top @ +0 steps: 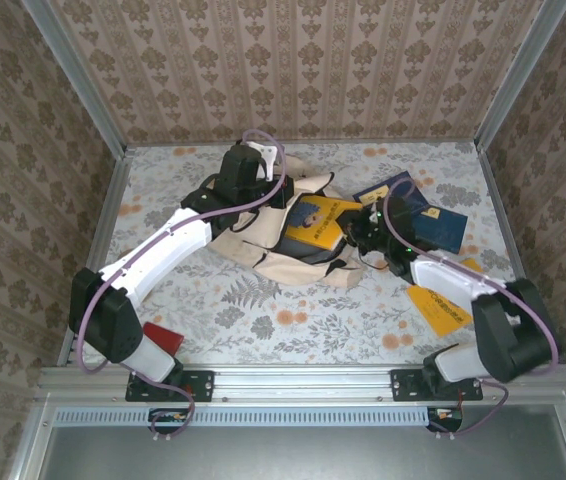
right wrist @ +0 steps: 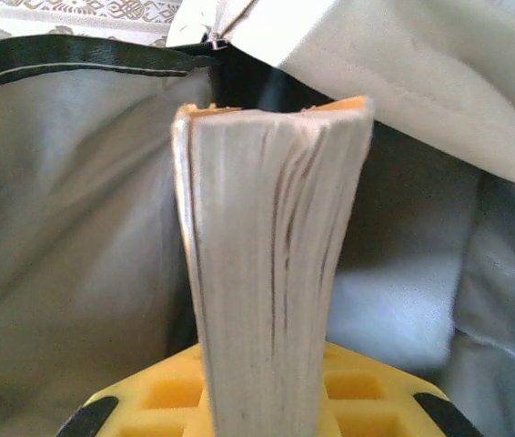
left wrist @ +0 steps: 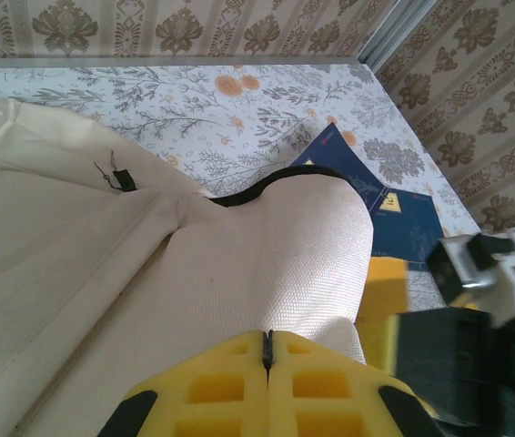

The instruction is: Pack the student bag

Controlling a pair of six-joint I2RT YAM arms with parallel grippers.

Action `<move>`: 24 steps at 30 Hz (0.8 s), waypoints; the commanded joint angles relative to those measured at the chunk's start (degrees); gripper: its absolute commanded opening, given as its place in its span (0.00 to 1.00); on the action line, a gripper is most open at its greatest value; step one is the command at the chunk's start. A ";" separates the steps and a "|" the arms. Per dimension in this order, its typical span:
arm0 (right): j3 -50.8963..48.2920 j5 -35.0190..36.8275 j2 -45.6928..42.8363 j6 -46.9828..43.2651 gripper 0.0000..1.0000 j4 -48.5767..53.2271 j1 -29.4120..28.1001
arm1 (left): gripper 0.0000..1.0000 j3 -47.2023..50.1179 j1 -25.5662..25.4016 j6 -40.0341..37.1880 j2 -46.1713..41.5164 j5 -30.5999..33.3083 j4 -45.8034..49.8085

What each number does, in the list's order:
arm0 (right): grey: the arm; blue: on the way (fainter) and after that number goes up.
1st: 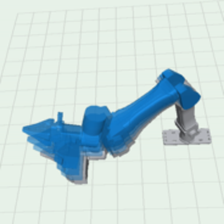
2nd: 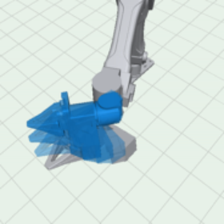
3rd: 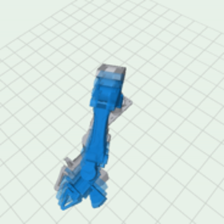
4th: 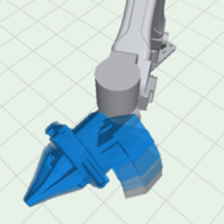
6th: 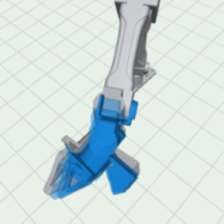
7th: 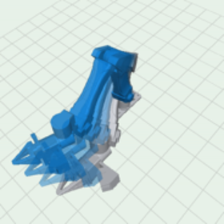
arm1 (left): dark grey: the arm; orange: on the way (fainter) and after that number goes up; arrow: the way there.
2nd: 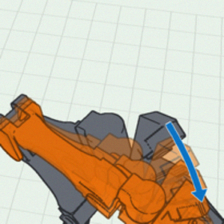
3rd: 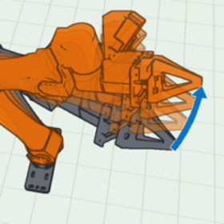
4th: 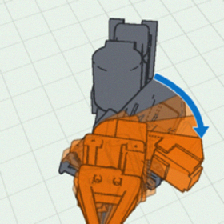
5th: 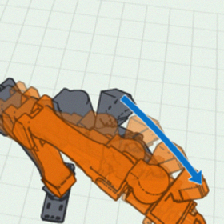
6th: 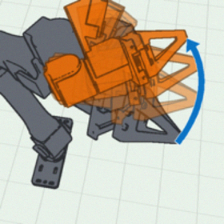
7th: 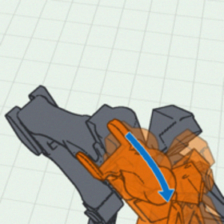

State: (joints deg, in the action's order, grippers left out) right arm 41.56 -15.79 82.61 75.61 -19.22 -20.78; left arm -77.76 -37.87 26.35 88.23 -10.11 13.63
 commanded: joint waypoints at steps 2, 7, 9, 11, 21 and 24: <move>7.21 5.65 7.42 6.61 0.07 -14.34 -3.48 | 0.00 -2.89 -0.45 1.87 -2.03 -1.82 -3.74; 13.56 10.95 17.04 7.86 0.07 -17.61 -6.93 | 0.00 -2.75 -0.45 1.79 -2.85 -1.14 -3.26; 15.58 12.76 20.60 9.37 0.07 -19.28 -8.19 | 0.00 -2.75 -0.39 2.03 -3.25 -0.99 -3.17; 18.07 14.58 24.56 10.09 0.07 -20.60 -9.43 | 0.00 -2.75 -0.37 2.13 -3.61 -0.88 -3.11; 32.08 15.03 42.18 14.47 0.13 -22.58 -13.48 | 0.00 -2.50 0.33 2.78 -4.03 -0.97 -2.56; 33.26 14.73 43.78 15.14 0.20 -20.94 -14.03 | 0.00 -1.84 1.11 3.57 -4.27 -1.08 -2.47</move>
State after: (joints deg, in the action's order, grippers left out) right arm 72.51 -1.21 125.25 88.40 -37.60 -33.87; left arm -78.15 -37.28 28.01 87.46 -10.28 13.72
